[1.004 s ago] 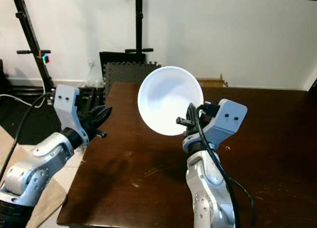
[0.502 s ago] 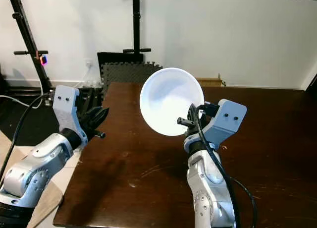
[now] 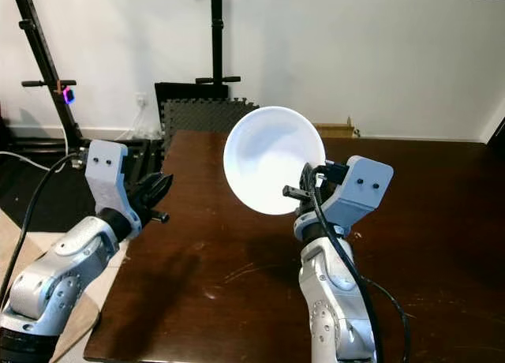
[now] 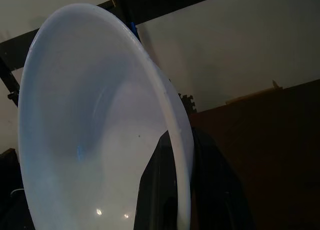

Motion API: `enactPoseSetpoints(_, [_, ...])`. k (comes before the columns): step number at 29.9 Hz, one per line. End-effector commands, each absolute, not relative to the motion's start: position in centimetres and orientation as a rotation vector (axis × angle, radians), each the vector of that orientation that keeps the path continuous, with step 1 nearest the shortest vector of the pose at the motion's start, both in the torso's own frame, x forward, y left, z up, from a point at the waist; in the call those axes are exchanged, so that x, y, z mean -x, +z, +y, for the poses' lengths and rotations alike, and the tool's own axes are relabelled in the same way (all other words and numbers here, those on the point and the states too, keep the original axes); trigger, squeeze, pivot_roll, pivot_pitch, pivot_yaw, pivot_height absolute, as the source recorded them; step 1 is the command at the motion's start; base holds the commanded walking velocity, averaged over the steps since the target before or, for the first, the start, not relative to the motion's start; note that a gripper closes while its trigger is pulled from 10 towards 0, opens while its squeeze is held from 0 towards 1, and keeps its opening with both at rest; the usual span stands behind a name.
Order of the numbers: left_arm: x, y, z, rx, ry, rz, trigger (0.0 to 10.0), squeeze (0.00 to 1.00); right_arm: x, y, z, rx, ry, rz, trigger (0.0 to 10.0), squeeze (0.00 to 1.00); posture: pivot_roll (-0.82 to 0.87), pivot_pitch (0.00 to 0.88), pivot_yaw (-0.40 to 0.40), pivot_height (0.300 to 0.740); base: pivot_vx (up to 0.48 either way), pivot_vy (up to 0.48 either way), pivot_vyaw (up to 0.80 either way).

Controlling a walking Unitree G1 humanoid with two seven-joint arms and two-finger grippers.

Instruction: Setting the table

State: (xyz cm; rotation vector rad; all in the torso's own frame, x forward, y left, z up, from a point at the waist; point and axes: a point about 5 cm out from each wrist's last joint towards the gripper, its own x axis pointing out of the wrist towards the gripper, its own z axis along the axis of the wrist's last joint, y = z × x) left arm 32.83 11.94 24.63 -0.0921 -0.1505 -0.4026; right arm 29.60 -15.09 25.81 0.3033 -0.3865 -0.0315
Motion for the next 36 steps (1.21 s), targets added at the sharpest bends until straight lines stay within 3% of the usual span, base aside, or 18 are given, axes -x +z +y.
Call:
enactPoseSetpoints(1, [-32.66,24.31,12.15,0.078,-0.389,-0.138,10.0,0.00,-29.59,25.79,-15.19,-0.327,-0.036,-0.397,10.0,0.00,0.03,0.023,0.047,0.740,0.000,0.307,0.54])
enactPoseSetpoints(19, [-32.69,24.15,12.43,0.087,-0.368,-0.131,10.0,0.00,-29.76,25.64,-15.01,-0.305,-0.034,-0.386,10.0,0.00,0.04,0.028,0.044,0.740,0.000,0.451,0.79])
enactPoseSetpoints(23, [-32.66,24.21,12.22,0.073,-0.376,-0.137,10.0,0.00,-29.76,25.54,-15.04,-0.309,-0.037,-0.383,10.0,0.00,0.03,0.026,0.046,0.740,0.000,0.087,0.79])
enactPoseSetpoints(36, [-32.84,24.21,12.05,0.062,-0.378,-0.137,10.0,0.00,-29.70,25.46,-14.92,-0.331,-0.031,-0.379,10.0,0.00,0.03,0.022,0.054,0.740,0.000,0.000,0.00])
